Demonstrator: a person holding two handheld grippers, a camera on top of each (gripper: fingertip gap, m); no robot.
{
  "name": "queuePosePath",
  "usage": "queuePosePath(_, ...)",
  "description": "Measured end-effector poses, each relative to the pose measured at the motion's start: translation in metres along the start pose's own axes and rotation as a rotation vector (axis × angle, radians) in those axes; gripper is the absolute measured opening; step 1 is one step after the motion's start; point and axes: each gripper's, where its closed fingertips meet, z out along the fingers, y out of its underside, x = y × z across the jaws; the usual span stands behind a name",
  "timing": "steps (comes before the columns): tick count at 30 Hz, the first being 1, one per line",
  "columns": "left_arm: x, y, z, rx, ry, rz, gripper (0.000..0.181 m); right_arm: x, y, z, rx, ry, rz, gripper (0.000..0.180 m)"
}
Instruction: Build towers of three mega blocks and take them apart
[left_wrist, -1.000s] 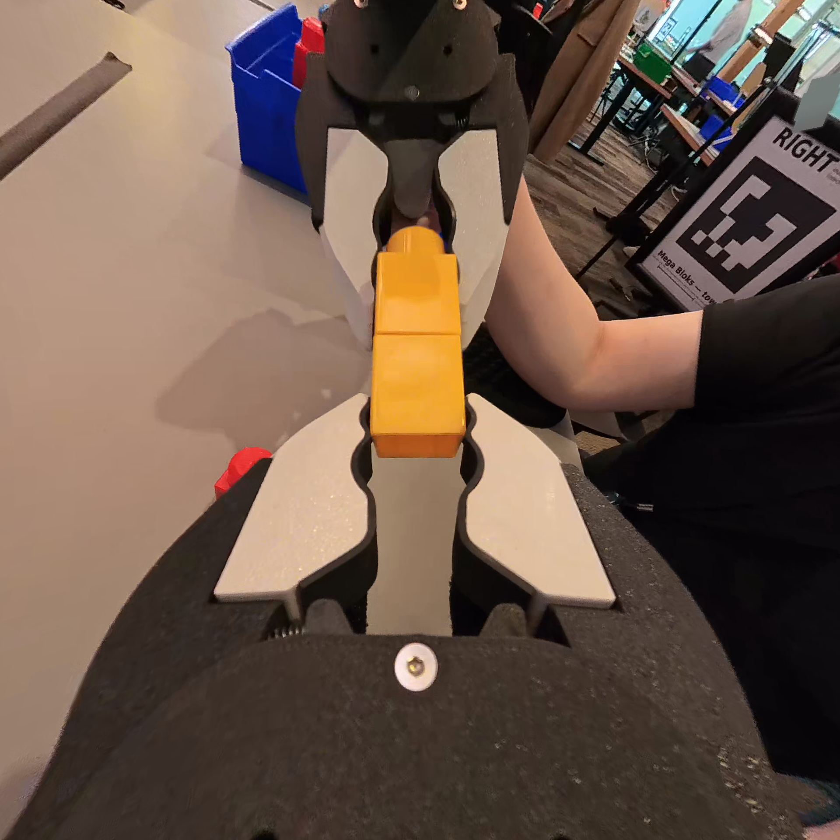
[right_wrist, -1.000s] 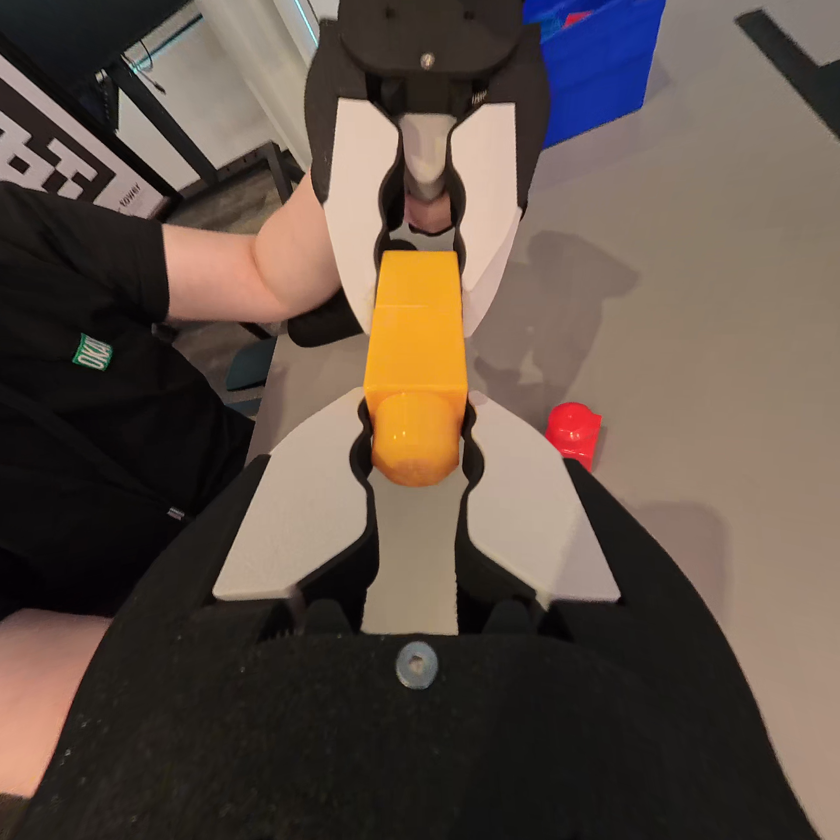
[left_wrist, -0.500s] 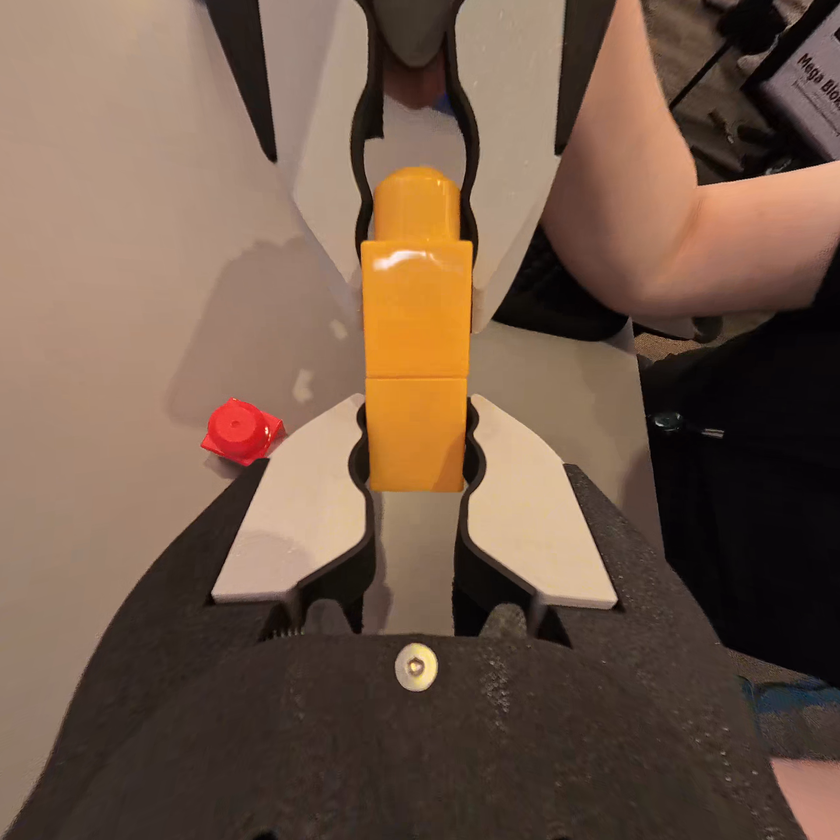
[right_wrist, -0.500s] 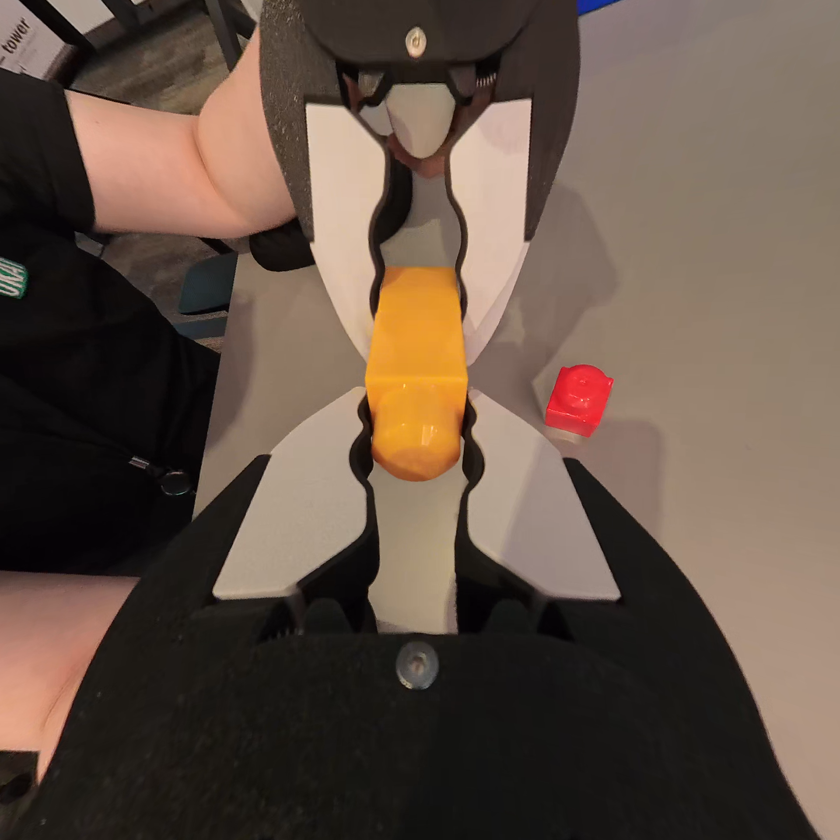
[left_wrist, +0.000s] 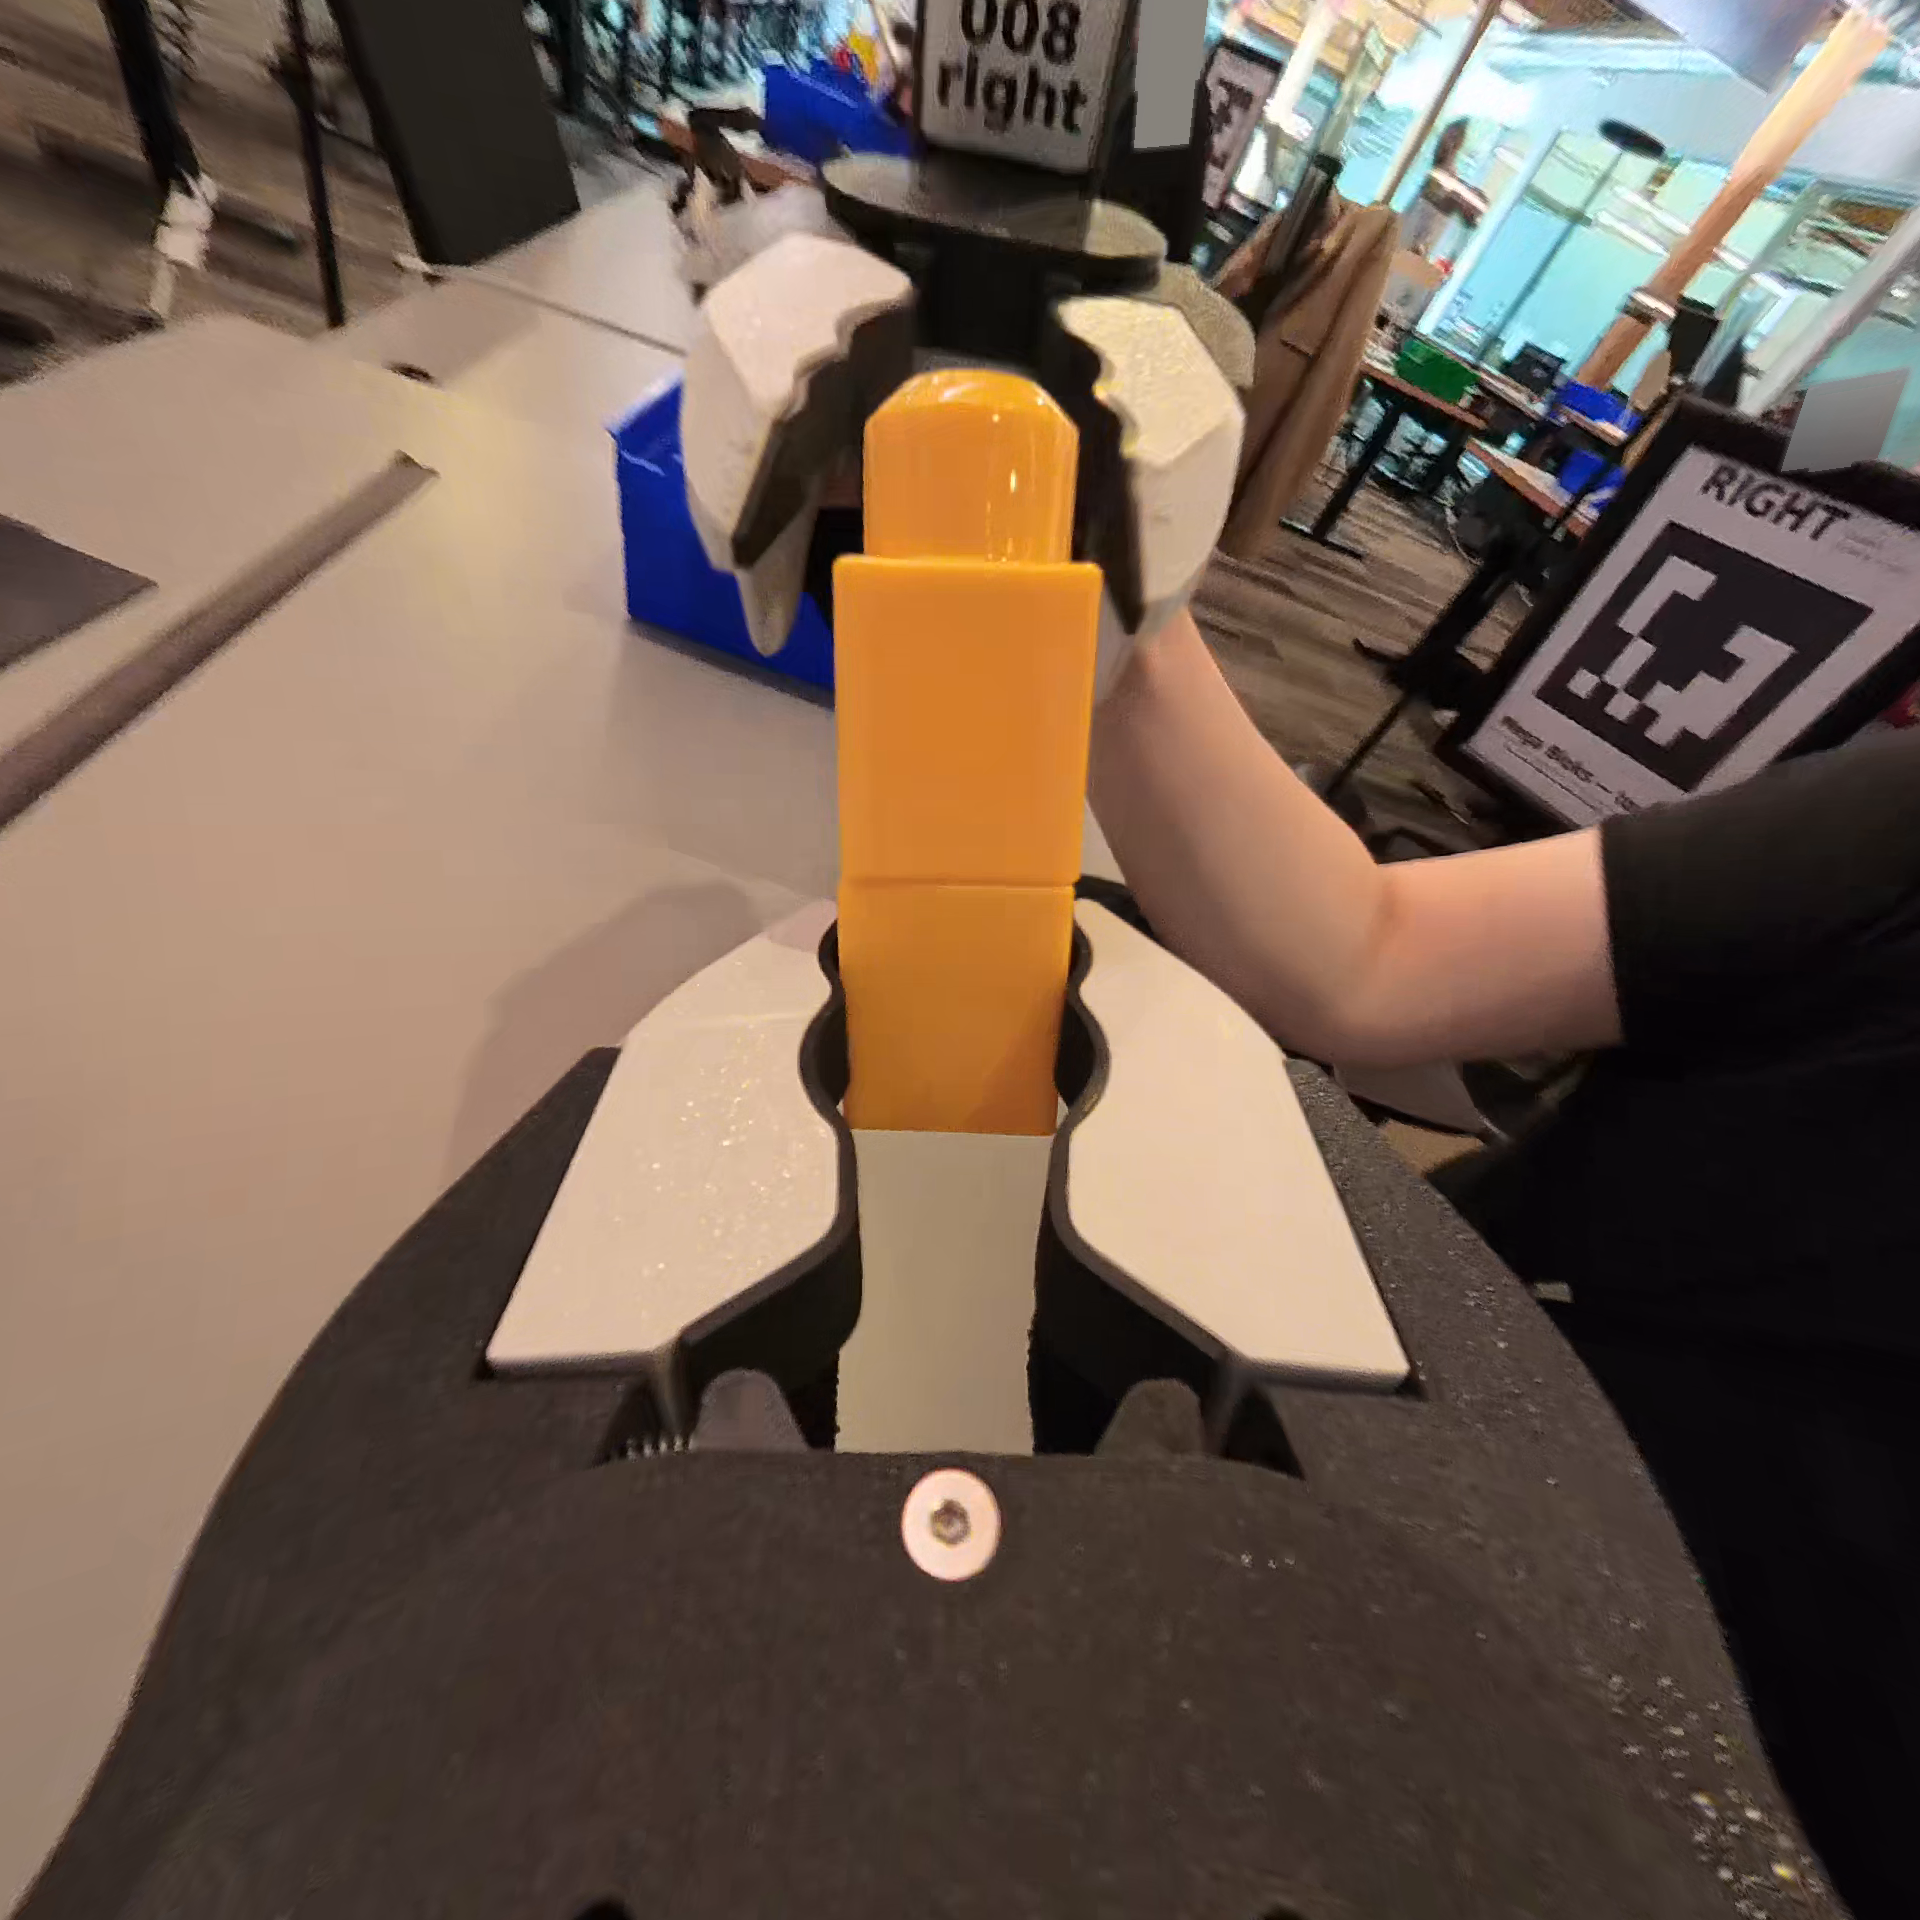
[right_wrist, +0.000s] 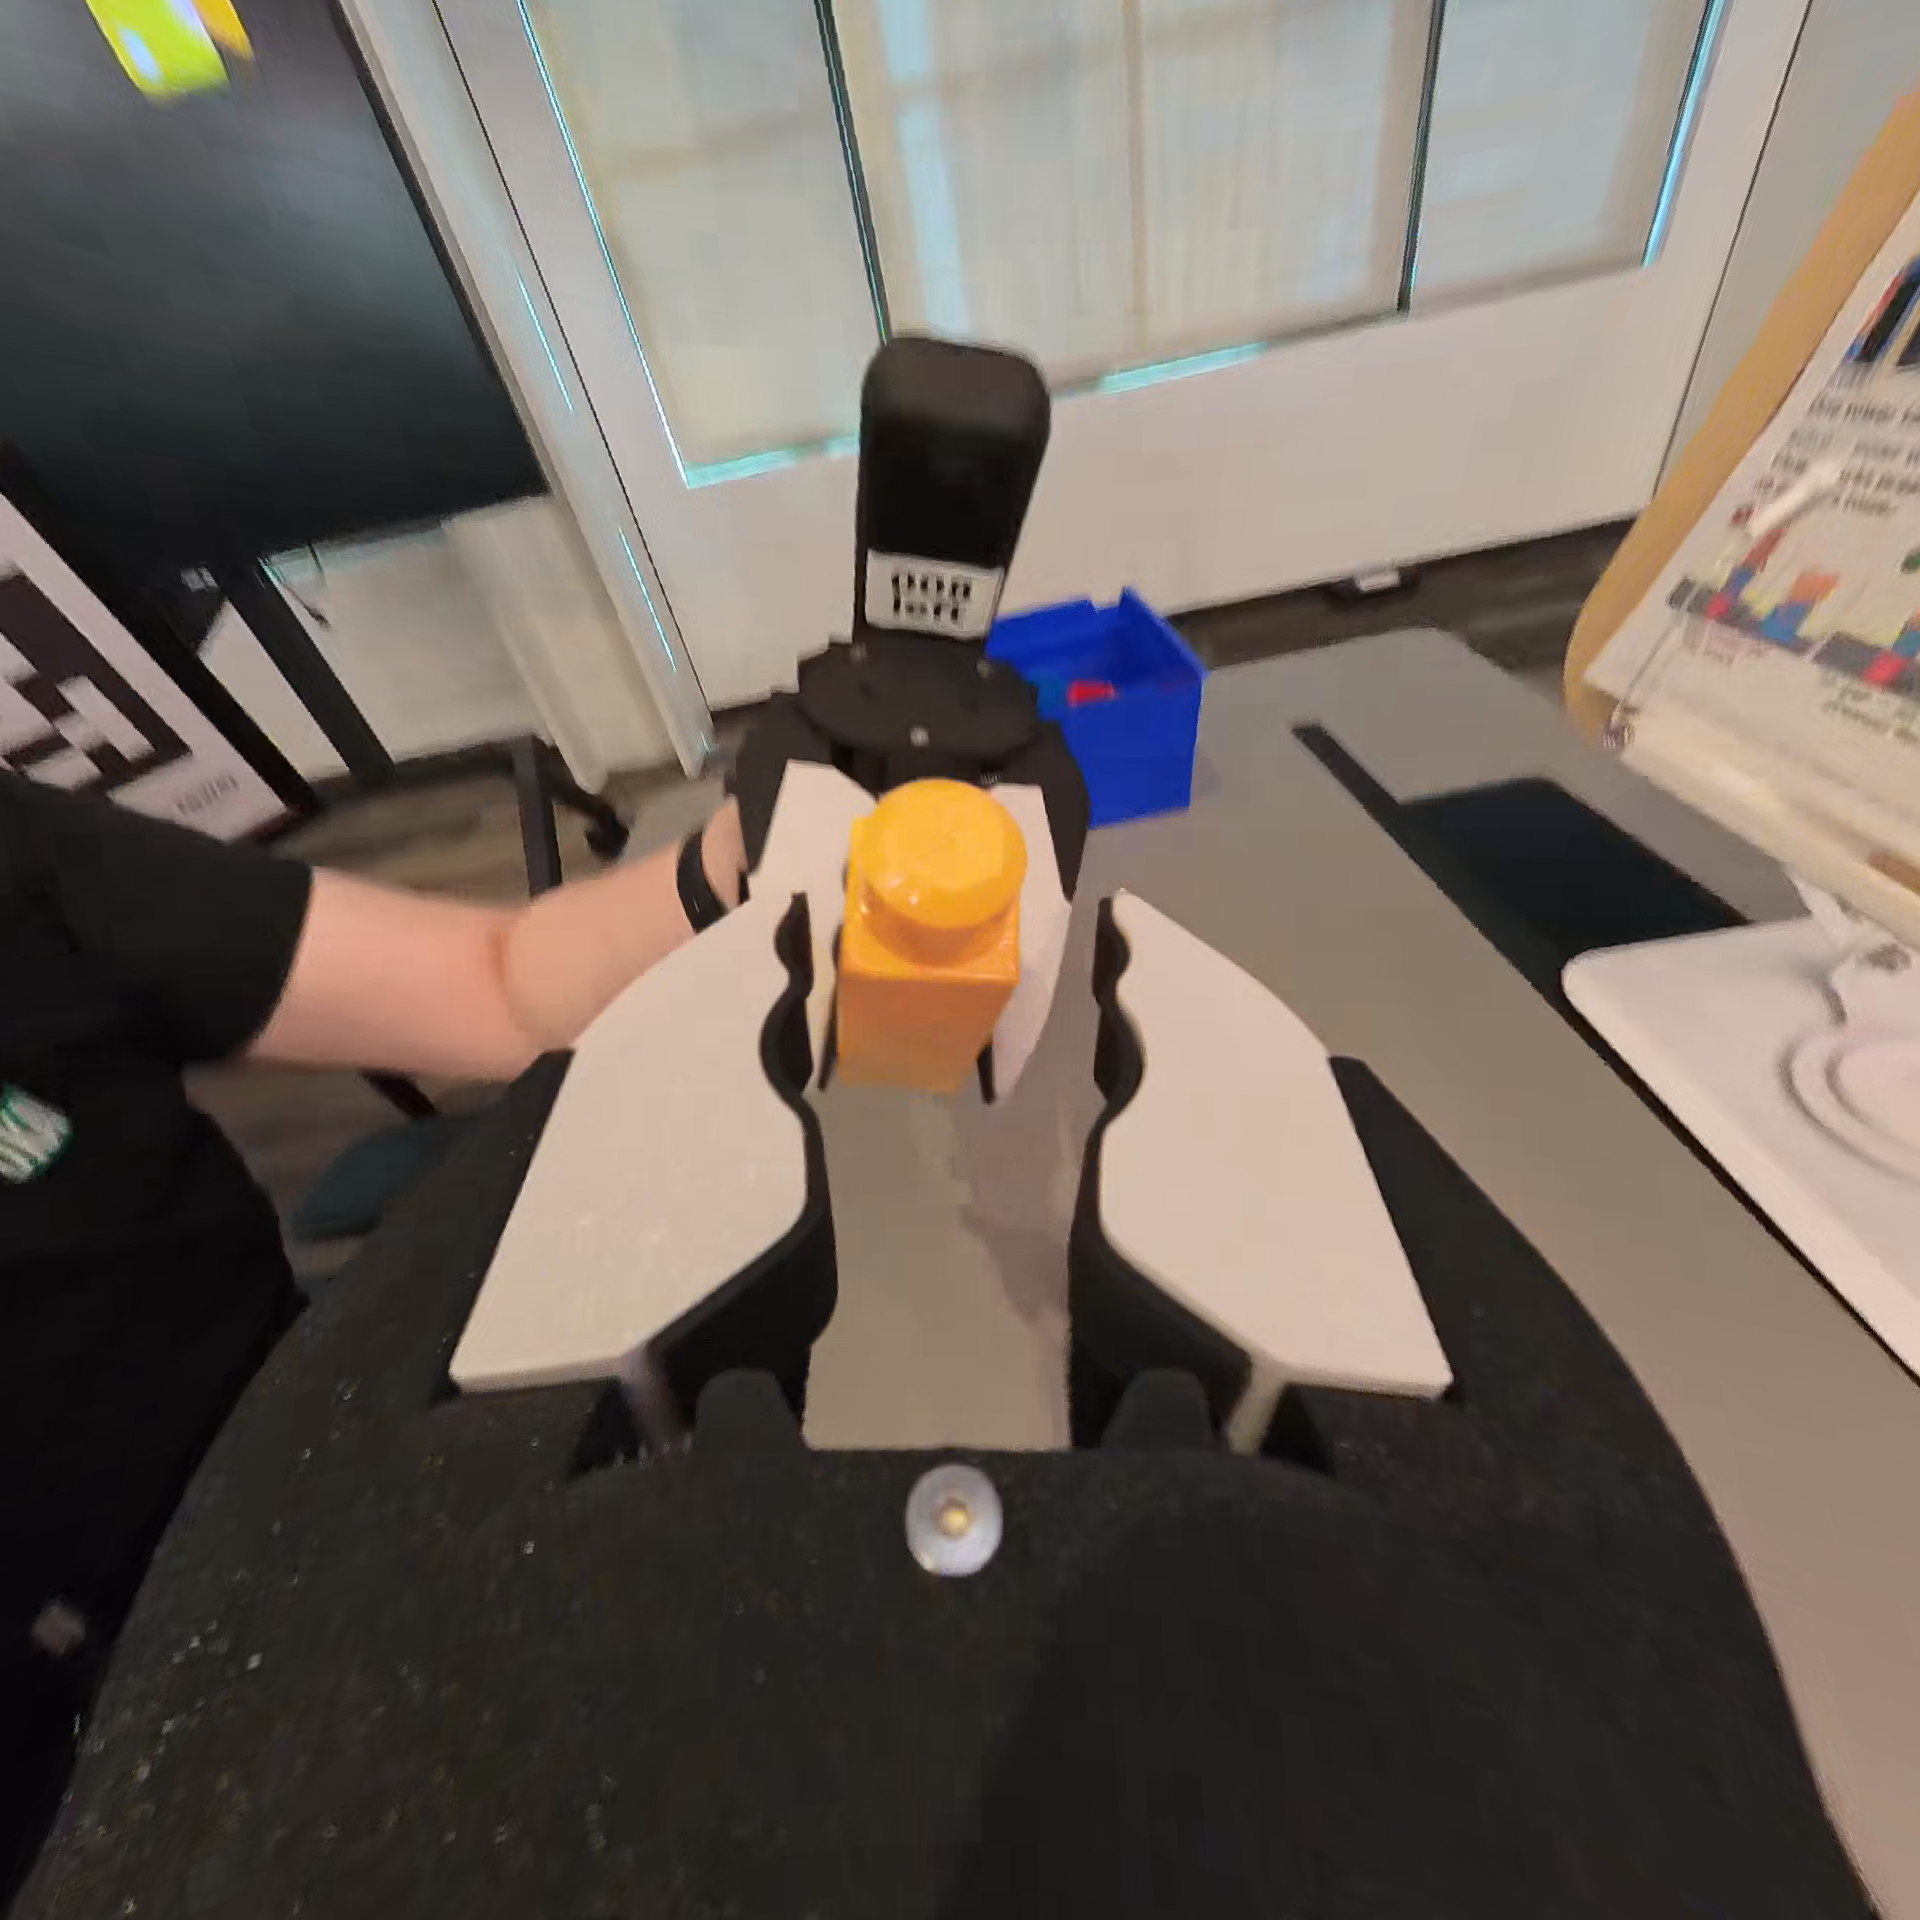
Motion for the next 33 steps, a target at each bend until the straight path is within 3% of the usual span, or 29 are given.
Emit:
queuePosePath(4, 0.000, -0.019, -0.005, 0.103, -0.054, 0.043, 0.036, -0.008, -0.003, 0.017, 0.025, -0.055, 0.038, 0.058)
queuePosePath(6, 0.001, -0.026, -0.008, 0.152, -0.072, 0.060, 0.036, -0.008, -0.001, 0.027, 0.012, -0.065, 0.011, 0.036)
queuePosePath(11, 0.002, -0.028, -0.011, 0.159, -0.077, 0.058, 0.036, -0.011, -0.022, 0.039, 0.186, -0.114, 0.079, 0.036)
queuePosePath(23, 0.002, -0.022, -0.009, 0.110, -0.071, 0.045, 0.036, -0.011, -0.011, 0.038, 0.077, -0.090, 0.044, 0.035)
queuePosePath(33, 0.002, -0.023, -0.009, 0.123, -0.055, 0.038, 0.036, -0.010, -0.014, 0.038, 0.094, -0.080, 0.041, 0.035)
